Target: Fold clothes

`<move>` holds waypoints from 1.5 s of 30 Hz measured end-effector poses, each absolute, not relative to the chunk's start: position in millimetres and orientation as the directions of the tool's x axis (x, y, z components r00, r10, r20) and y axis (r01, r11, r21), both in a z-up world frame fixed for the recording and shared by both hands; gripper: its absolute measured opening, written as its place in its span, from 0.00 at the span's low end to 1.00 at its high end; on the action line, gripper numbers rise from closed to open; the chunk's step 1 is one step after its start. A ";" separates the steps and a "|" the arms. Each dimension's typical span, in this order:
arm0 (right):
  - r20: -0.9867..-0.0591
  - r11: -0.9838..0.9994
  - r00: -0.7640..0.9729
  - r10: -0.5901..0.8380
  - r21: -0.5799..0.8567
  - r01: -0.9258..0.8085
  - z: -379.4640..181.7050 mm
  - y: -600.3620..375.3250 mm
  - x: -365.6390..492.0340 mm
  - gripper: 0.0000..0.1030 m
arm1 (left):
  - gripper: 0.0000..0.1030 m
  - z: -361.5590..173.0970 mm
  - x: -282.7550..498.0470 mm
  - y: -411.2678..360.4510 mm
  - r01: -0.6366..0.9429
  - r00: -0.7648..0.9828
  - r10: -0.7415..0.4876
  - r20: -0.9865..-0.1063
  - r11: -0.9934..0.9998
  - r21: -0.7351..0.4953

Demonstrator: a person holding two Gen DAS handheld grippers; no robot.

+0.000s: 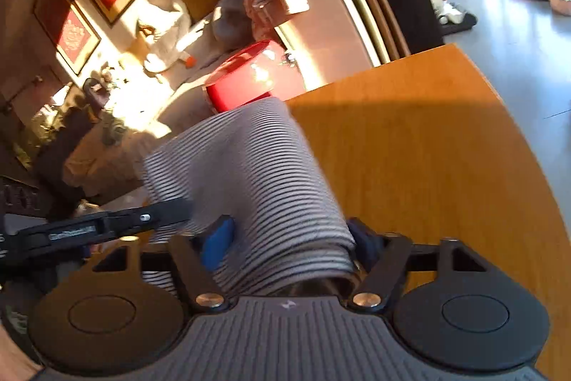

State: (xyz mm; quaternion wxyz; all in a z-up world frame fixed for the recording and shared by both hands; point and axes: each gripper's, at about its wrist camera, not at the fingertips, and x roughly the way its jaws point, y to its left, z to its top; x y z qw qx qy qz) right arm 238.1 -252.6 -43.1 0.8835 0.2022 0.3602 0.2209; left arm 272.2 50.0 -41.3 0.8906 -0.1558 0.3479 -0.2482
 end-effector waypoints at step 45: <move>-0.631 0.869 0.644 0.432 0.101 -0.485 -12.4 -173.4 217.4 1.00 | 0.20 -64.0 273.2 71.7 0.365 0.639 -0.625 -0.449 0.760 -0.538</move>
